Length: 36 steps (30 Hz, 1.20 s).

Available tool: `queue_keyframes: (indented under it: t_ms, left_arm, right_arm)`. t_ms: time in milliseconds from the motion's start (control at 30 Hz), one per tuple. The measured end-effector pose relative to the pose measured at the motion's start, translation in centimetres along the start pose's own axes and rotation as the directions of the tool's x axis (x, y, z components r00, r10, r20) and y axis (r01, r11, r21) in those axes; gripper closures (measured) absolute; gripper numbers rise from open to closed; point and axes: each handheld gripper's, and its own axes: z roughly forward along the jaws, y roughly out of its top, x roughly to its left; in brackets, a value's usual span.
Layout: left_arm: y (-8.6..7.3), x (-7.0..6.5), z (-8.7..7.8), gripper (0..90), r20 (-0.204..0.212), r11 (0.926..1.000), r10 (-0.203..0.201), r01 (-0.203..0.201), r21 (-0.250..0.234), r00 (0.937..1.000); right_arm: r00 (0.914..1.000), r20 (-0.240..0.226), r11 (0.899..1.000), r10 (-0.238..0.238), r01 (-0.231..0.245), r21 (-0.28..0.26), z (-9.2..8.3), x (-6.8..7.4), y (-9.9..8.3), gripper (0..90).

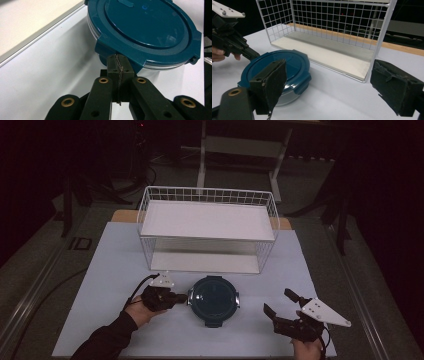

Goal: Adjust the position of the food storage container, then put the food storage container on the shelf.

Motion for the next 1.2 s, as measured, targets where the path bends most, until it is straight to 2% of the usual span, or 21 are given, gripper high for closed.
queue_keyframes:
  t_ms: [167,333,367,400,433,533,567,600,633,667,700,767,900,967,1000,1100,1133,1167,1200]
  left_arm:
    - [0.1,0.0,0.3,89.9,-0.008,0.9999,0.007,-0.008,-0.011,0.9999]
    - [0.2,-0.1,-0.2,89.1,-0.003,0.9993,-0.012,0.012,-0.035,0.9999]
    - [0.3,-0.1,-0.4,76.1,-0.004,0.9990,-0.016,0.016,-0.043,0.9999]
    - [0.5,-0.2,-0.9,71.0,0.006,0.9974,-0.029,0.030,-0.065,0.9995]
    - [0.5,-0.2,-0.9,63.0,0.006,0.9974,-0.029,0.030,-0.065,0.9995]
    - [1.0,-0.3,-2.5,39.3,0.037,0.9874,-0.065,0.070,-0.142,0.9972]
    - [1.0,-0.3,-2.5,31.6,0.037,0.9874,-0.065,0.070,-0.142,0.9972]
    - [1.3,-0.4,-3.3,23.3,0.052,0.9810,-0.078,0.086,-0.174,0.9956]
    - [1.3,-0.4,-3.3,16.9,0.052,0.9810,-0.078,0.086,-0.174,0.9956]
    - [1.4,-0.5,-3.7,12.7,0.063,0.9773,-0.079,0.090,-0.192,0.9948]
    - [1.6,-0.5,-4.1,12.7,0.063,0.9750,-0.084,0.095,-0.201,0.9944]
    - [2.0,-0.8,-4.9,2.3,0.074,0.9733,-0.091,0.104,-0.204,0.9931]
    - [2.3,-1.5,-5.5,0.5,0.051,0.9706,-0.087,0.096,-0.221,0.9949]
    - [2.7,-1.9,-5.9,0.5,0.047,0.9692,-0.092,0.100,-0.225,0.9946]
    - [3.1,-2.2,-6.1,0.5,0.043,0.9660,-0.095,0.103,-0.237,0.9945]
    - [3.5,-2.4,-6.3,0.5,0.044,0.9637,-0.103,0.110,-0.243,0.9938]
    - [3.8,-2.4,-6.3,0.5,0.050,0.9576,-0.125,0.134,-0.255,0.9909]
    - [3.8,-2.4,-6.3,0.5,0.050,0.9576,-0.125,0.134,-0.255,0.9909]
    - [3.9,-2.2,-6.3,0.5,0.061,0.9501,-0.150,0.161,-0.267,0.9868]
  right_arm:
    - [1.0000,0.000,1.000,-0.003,0.003,0.002,0.0,0.0,0.0,13.5]
    - [1.0000,0.002,1.000,-0.006,0.006,0.002,0.0,0.1,0.0,13.5]
    - [0.9999,0.003,1.000,-0.010,0.010,-0.001,0.0,0.2,0.0,13.5]
    - [0.9999,0.002,1.000,-0.012,0.012,-0.002,0.0,0.2,0.1,13.5]
    - [0.9999,0.002,1.000,-0.012,0.012,-0.002,0.0,0.2,0.1,13.5]
    - [0.9998,-0.002,1.000,-0.019,0.019,-0.007,0.0,0.4,0.1,13.4]
    - [0.9998,-0.008,1.000,-0.016,0.016,-0.007,0.0,0.4,0.1,13.4]
    - [0.9998,-0.010,1.000,-0.015,0.015,-0.007,0.1,0.4,0.1,13.3]
    - [0.9998,-0.010,1.000,-0.015,0.015,-0.007,0.1,0.4,0.1,13.3]
    - [0.9998,-0.016,1.000,-0.015,0.015,-0.006,0.2,0.4,0.1,13.0]
    - [0.9998,-0.016,1.000,-0.015,0.015,-0.006,0.2,0.4,0.1,13.0]
    - [0.9994,-0.029,1.000,-0.019,0.019,-0.005,0.3,0.5,0.3,12.0]
    - [0.9987,-0.036,0.999,-0.036,0.036,0.000,0.5,0.9,0.6,10.9]
    - [0.9964,-0.053,0.998,-0.066,0.066,-0.012,0.6,1.3,0.9,10.8]
    - [0.9949,-0.049,0.996,-0.088,0.087,-0.020,0.7,1.6,1.2,10.7]
    - [0.9935,-0.046,0.994,-0.105,0.104,-0.022,1.0,2.0,1.6,10.7]
    - [0.9926,-0.049,0.994,-0.111,0.110,-0.024,1.1,2.0,1.8,10.8]
    - [0.9926,-0.049,0.994,-0.111,0.110,-0.024,1.1,2.0,1.8,10.8]
    - [0.9910,-0.044,0.992,-0.126,0.125,-0.034,1.0,2.1,2.2,10.8]
